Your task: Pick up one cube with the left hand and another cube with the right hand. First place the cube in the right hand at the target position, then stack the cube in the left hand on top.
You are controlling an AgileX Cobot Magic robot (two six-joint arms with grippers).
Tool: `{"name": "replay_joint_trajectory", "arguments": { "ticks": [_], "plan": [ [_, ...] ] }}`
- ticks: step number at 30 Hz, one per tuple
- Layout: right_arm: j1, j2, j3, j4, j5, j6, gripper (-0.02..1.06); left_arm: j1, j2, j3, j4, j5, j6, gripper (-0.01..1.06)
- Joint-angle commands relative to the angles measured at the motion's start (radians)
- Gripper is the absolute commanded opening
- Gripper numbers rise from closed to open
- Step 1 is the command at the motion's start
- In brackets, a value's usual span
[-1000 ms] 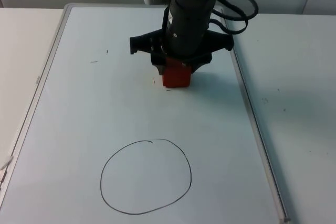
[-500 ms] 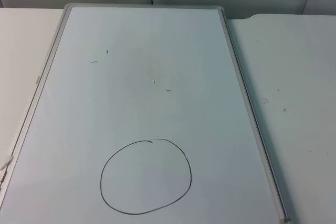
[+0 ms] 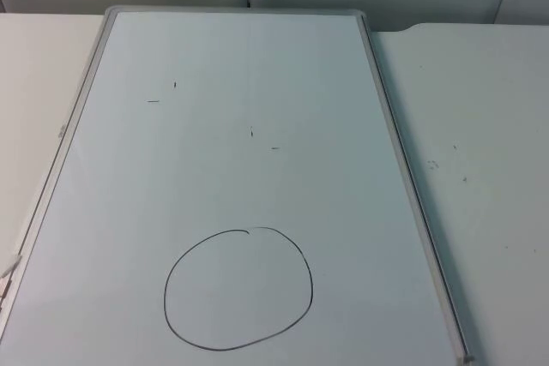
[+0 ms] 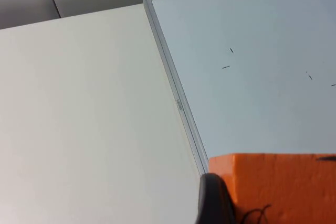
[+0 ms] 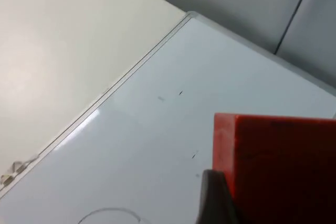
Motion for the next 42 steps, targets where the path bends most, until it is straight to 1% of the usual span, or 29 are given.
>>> {"name": "replay_joint_trajectory", "arguments": {
  "ticks": [1,3,4,6,8,9,12,14,15,19,21,24,25,27,29,30,34,35,36,39,40,42],
  "plan": [
    [0.015,-0.090,0.147,0.033,-0.081,-0.010,0.00,-0.008,-0.007,-0.001,0.002,-0.010,-0.009,0.16],
    [0.015,-0.188,0.294,0.067,-0.140,-0.005,0.00,-0.008,-0.007,-0.001,0.002,-0.010,-0.009,0.16],
    [0.015,-0.188,0.294,0.067,-0.140,-0.005,0.00,-0.008,-0.007,-0.001,0.002,-0.010,-0.009,0.16],
    [0.015,-0.262,0.433,0.075,-0.162,0.008,0.00,-0.008,-0.007,-0.001,0.002,-0.010,-0.009,0.16],
    [0.015,-0.323,0.538,0.075,-0.163,0.008,0.00,-0.008,-0.007,-0.001,0.002,-0.010,-0.009,0.16],
    [0.015,-0.323,0.538,0.075,-0.163,0.008,0.00,-0.008,-0.007,-0.001,0.002,-0.010,-0.009,0.16],
    [0.015,-0.375,0.676,0.078,-0.163,0.008,0.00,-0.008,-0.007,-0.001,0.002,-0.010,-0.009,0.16],
    [0.015,-0.386,0.741,0.088,-0.164,0.008,0.00,-0.008,-0.007,-0.001,0.002,-0.010,-0.009,0.16],
    [0.015,-0.386,0.741,0.088,-0.164,0.008,0.00,-0.008,-0.007,-0.001,0.002,-0.010,-0.009,0.16],
    [0.015,-0.368,0.824,0.104,-0.168,0.008,0.00,-0.008,-0.007,-0.001,-0.001,-0.010,-0.009,0.16],
    [0.015,-0.347,0.836,0.104,-0.173,0.008,0.00,-0.008,-0.007,-0.001,-0.001,-0.010,-0.009,0.16],
    [0.015,-0.292,0.845,0.104,-0.211,0.055,0.00,-0.008,-0.007,-0.001,-0.001,-0.010,-0.009,0.16],
    [0.015,-0.292,0.845,0.104,-0.211,0.055,0.00,-0.008,-0.007,-0.001,-0.001,-0.010,-0.009,0.16],
    [0.022,-0.248,0.845,0.097,-0.254,0.060,0.00,-0.008,-0.007,-0.001,-0.001,-0.010,-0.009,0.16],
    [0.046,-0.196,0.845,0.064,-0.305,0.085,0.00,-0.008,-0.007,-0.001,-0.001,-0.010,-0.009,0.16],
    [0.046,-0.196,0.845,0.064,-0.305,0.085,0.00,-0.008,-0.007,-0.001,-0.001,-0.010,-0.009,0.16],
    [0.140,-0.084,0.845,-0.096,-0.412,0.282,0.00,-0.008,-0.007,-0.001,0.001,-0.010,-0.007,0.16],
    [0.140,-0.084,0.845,-0.096,-0.412,0.282,0.00,-0.008,-0.007,-0.001,0.001,-0.010,-0.007,0.16],
    [0.179,-0.041,0.845,-0.158,-0.443,0.354,0.00,-0.008,-0.007,-0.001,0.001,-0.010,-0.007,0.16],
    [0.241,0.054,0.843,-0.261,-0.501,0.489,0.00,-0.008,-0.007,-0.001,0.001,-0.010,-0.007,0.16],
    [0.241,0.054,0.843,-0.261,-0.501,0.489,0.00,-0.008,-0.007,-0.001,0.001,-0.010,-0.007,0.16],
    [0.268,0.117,0.837,-0.306,-0.544,0.558,0.00,-0.008,-0.007,-0.001,0.001,-0.010,-0.007,0.16]
  ]
}}
